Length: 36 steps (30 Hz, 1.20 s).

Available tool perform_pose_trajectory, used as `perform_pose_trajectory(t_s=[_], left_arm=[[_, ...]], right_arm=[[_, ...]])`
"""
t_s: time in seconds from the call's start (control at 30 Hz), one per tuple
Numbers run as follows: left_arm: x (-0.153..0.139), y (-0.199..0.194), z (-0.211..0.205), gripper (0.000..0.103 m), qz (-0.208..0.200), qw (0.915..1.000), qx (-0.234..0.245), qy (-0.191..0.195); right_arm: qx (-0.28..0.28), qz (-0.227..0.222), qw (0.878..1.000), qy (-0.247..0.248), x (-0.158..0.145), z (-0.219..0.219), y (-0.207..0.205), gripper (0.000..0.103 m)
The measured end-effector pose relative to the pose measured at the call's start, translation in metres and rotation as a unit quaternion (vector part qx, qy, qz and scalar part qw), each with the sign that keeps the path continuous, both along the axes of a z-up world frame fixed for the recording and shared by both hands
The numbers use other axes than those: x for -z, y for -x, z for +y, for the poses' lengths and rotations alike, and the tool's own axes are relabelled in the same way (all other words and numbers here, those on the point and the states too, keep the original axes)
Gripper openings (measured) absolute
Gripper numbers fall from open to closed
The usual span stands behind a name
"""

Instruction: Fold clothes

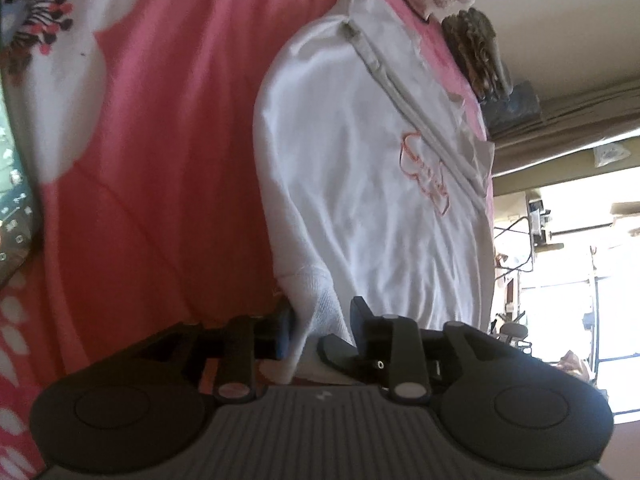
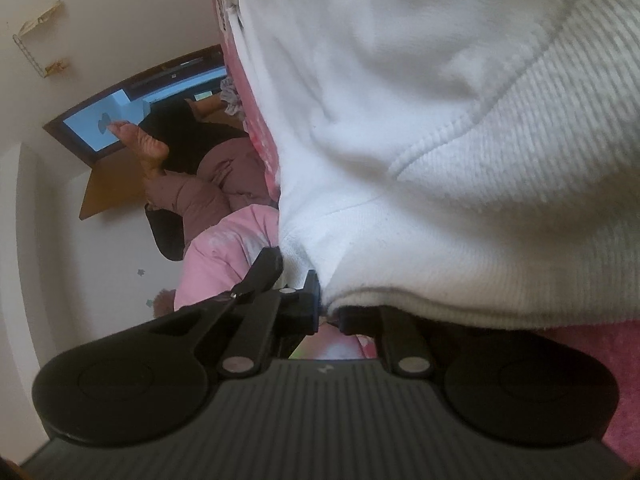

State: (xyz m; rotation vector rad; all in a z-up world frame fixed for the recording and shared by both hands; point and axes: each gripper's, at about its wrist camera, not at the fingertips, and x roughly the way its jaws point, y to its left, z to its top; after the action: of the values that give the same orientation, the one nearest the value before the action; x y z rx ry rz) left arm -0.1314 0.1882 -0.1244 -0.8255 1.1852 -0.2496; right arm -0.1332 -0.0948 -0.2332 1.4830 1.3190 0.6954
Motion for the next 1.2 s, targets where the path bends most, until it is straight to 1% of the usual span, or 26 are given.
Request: perform_pose_trajectory(t_s=[0.1,0.23,0.3,0.37,0.53,0.6,0.67,0.7,0.77,0.8,0.87,0.9,0.93,0.97,1.03,1.1,1.17,1.2], left_arm=[[0.005,-0.008,-0.001,0.032,0.009,0.9999,0.006,-0.003],[0.007,-0.013,0.003,0.034,0.007,1.0,0.001,-0.001],[0.008,-0.015,0.005,0.042,0.006,0.9999,-0.003,0.008],[0.011,-0.02,0.004,0.043,0.011,0.9998,0.0,0.019],[0.019,-0.03,-0.007,0.043,0.016,0.9982,0.015,0.057],[0.02,-0.033,-0.015,0.043,0.013,0.9978,0.026,0.059],[0.022,-0.033,-0.02,0.042,0.016,0.9979,0.036,0.052],[0.024,-0.033,-0.022,0.038,0.02,0.9978,0.037,0.052],[0.028,-0.032,-0.023,0.034,0.026,0.9975,0.037,0.054],[0.03,-0.03,-0.023,0.03,0.028,0.9975,0.037,0.053],[0.031,-0.028,-0.025,0.024,0.033,0.9977,0.041,0.041],[0.031,-0.027,-0.026,0.024,0.035,0.998,0.043,0.029],[0.03,-0.026,-0.028,0.023,0.038,0.9982,0.045,0.015],[0.028,-0.025,-0.03,0.02,0.038,0.9981,0.049,0.0],[0.024,-0.022,-0.035,0.019,0.034,0.9972,0.059,-0.031],[0.018,-0.02,-0.04,0.018,0.027,0.9954,0.068,-0.063],[0.014,-0.018,-0.044,0.017,0.022,0.9933,0.073,-0.086],[0.013,-0.017,-0.045,0.017,0.021,0.9923,0.076,-0.096]], right_arm=[[-0.001,-0.007,1.0,-0.001,-0.001,-0.002,0.0,0.007],[0.007,-0.016,1.0,-0.005,-0.003,-0.008,0.0,0.006],[0.027,-0.018,0.999,-0.021,-0.005,-0.013,-0.002,0.005],[0.041,-0.019,0.998,-0.033,-0.005,-0.017,-0.004,0.005],[0.037,-0.021,0.999,-0.033,-0.003,-0.018,-0.006,0.004],[0.036,-0.02,0.999,-0.033,-0.003,-0.019,-0.006,0.004],[0.034,-0.02,0.999,-0.032,-0.002,-0.019,-0.007,0.004],[0.033,-0.019,0.999,-0.032,-0.001,-0.019,-0.008,0.004],[0.029,-0.02,0.999,-0.03,-0.001,-0.019,-0.009,0.004],[0.026,-0.022,0.999,-0.028,0.0,-0.019,-0.01,0.004],[0.02,-0.025,0.999,-0.025,0.0,-0.02,-0.01,0.004],[0.017,-0.026,0.999,-0.024,0.0,-0.021,-0.011,0.004],[0.009,-0.035,0.999,-0.017,-0.001,-0.021,-0.012,0.005],[0.001,-0.048,0.999,-0.006,-0.003,-0.021,-0.012,0.007],[-0.013,-0.07,0.997,0.01,-0.007,-0.024,-0.012,0.008],[-0.033,-0.095,0.995,0.023,-0.013,-0.026,-0.012,0.01],[-0.054,-0.125,0.99,0.043,-0.022,-0.031,-0.01,0.021],[-0.062,-0.14,0.987,0.054,-0.027,-0.034,-0.009,0.023]])
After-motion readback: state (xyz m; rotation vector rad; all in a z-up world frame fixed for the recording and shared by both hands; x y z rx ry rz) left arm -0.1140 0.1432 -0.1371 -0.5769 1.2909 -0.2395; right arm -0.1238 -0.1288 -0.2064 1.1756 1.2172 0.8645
